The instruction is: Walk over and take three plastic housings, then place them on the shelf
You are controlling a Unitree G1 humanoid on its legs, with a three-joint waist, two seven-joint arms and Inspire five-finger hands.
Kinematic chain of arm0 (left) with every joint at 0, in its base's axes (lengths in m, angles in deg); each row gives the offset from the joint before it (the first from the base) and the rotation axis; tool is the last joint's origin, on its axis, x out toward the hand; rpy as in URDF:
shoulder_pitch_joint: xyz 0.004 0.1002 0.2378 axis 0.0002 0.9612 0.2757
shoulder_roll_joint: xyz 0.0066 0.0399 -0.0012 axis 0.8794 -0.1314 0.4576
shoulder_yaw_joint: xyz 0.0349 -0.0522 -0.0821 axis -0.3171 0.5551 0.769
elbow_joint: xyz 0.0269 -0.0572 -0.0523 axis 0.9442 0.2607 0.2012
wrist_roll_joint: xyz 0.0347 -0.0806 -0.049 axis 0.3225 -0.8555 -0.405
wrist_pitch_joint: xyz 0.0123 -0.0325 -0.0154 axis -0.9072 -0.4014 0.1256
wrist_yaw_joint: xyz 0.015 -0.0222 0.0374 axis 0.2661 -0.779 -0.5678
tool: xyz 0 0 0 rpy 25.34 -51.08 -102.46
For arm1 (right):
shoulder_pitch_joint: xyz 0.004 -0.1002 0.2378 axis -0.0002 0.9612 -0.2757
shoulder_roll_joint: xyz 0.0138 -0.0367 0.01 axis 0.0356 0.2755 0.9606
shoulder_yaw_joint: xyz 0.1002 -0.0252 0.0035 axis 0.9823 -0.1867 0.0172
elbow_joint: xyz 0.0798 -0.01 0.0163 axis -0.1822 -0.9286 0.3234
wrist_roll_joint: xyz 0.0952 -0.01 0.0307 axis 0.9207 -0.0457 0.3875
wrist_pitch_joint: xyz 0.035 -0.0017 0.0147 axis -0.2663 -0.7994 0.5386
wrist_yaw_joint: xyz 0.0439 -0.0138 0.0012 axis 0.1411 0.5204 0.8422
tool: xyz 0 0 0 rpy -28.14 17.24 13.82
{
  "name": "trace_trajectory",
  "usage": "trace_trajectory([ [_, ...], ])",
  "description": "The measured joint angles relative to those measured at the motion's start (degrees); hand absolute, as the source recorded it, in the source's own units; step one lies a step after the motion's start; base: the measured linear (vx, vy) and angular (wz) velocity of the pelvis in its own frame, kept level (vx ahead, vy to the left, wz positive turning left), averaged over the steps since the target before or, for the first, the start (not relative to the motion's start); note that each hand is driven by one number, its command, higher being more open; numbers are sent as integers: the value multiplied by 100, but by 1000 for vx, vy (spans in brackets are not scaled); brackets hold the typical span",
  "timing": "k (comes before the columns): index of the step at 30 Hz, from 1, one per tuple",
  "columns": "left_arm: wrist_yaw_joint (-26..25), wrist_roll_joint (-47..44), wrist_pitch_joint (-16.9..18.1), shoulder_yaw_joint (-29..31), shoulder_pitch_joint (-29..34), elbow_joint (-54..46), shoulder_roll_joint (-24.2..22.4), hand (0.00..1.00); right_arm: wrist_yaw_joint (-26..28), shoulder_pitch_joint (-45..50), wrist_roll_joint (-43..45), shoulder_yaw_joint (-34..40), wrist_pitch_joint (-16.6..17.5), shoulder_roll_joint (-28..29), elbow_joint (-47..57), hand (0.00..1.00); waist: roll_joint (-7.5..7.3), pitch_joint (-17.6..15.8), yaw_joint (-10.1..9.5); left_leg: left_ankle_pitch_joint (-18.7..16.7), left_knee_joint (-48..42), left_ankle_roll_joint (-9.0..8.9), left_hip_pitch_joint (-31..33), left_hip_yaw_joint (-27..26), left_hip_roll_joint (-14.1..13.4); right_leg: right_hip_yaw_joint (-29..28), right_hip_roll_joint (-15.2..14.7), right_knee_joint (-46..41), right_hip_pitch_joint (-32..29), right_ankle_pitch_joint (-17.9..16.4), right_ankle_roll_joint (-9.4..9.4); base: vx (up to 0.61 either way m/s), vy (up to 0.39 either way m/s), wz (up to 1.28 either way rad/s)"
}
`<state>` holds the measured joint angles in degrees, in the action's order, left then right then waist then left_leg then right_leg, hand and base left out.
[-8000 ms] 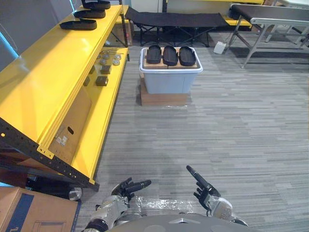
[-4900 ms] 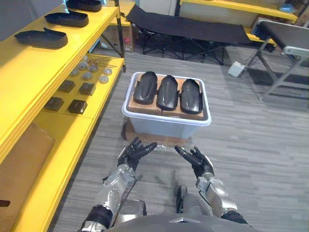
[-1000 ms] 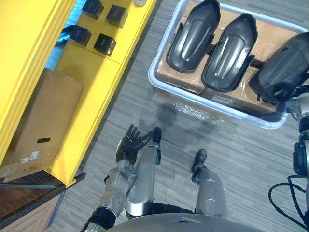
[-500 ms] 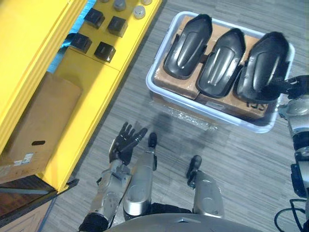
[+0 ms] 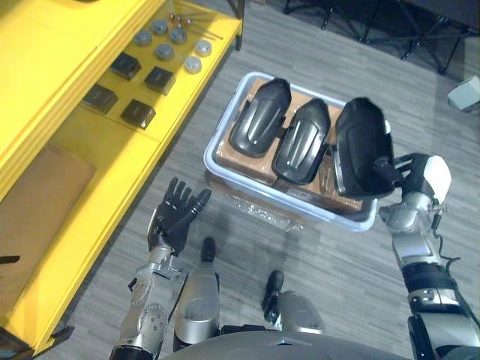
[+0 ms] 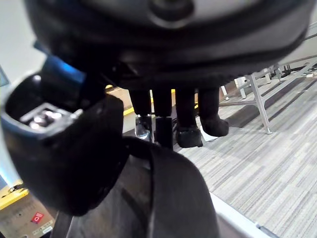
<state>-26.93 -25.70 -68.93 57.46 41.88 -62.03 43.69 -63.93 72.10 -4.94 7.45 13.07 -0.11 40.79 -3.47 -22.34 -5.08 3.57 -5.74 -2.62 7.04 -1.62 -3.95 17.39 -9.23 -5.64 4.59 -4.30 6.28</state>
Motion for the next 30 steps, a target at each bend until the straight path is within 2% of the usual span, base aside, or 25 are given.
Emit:
trace_trajectory([
  [4, 8, 159, -171, 44, -143, -222, -17, 100, -18, 79, -212, -1, 172, 64, 1, 0, 32, 254, 59, -37, 67, 14, -60, -71, 18, -42, -13, 142, 62, 95, 20, 31, 11, -8],
  [8, 112, 197, -488, -114, -342, -225, -5, 100, -54, 139, -440, -22, 329, 66, 11, 0, 39, 503, 83, -46, 241, 25, -240, -202, 19, -191, -33, 198, 102, 182, 47, 3, 29, -17],
  [11, 486, 592, -1034, -419, -714, -73, 77, 100, -98, 131, -658, -123, 490, 61, 195, 0, 75, 728, 115, -16, 525, 39, -403, -346, 29, -312, -45, 291, 92, 260, 49, -24, 30, -23],
  [13, 801, 648, -1659, -806, -1242, 379, 220, 100, -97, 38, -663, -318, 755, 53, 349, 0, 142, 859, 251, 84, 734, 62, -576, -466, 29, -395, -55, 293, 85, 318, 48, -38, 34, -28],
  [15, 945, 646, -2039, -1169, -1622, 893, 273, 100, -32, -70, -722, -535, 882, 52, 381, 0, 172, 973, 379, 181, 865, 98, -696, -589, 31, -523, -59, 294, 76, 349, 58, -21, 21, -32],
  [17, 982, 633, -2257, -1459, -1981, 1482, 267, 100, 48, -132, -896, -673, 1047, 51, 384, 0, 166, 1019, 509, 252, 1025, 76, -861, -703, 33, -646, -61, 296, 85, 359, 69, -39, 25, -34],
  [21, 961, 575, -2601, -1463, -2259, 2067, 293, 100, 132, -119, -1105, -799, 1091, 51, 295, 0, 170, 1068, 730, 338, 1058, 91, -958, -803, 47, -712, -73, 301, 89, 371, 82, -56, 14, -17],
  [25, 982, -40, -3268, -1494, -2493, 2665, 292, 100, 207, -125, -1114, -951, 1180, 50, 87, 0, 220, 1098, 811, 395, 1080, 94, -957, -848, 47, -712, -65, 418, 73, 445, 80, -78, 13, -6],
  [29, 959, -630, -3474, -1703, -2506, 2969, 279, 100, 249, -125, -1117, -1256, 1305, 51, 38, 0, 224, 1100, 859, 402, 1085, 91, -950, -886, 75, -712, -57, 547, 87, 514, 93, -78, 30, -6],
  [30, 930, -1037, -3485, -1704, -2507, 2998, 219, 100, 250, -134, -1120, -1323, 1374, 51, -14, 0, 224, 1100, 858, 403, 1086, 84, -939, -885, 81, -710, -60, 579, 89, 523, 84, -66, 28, 3],
])
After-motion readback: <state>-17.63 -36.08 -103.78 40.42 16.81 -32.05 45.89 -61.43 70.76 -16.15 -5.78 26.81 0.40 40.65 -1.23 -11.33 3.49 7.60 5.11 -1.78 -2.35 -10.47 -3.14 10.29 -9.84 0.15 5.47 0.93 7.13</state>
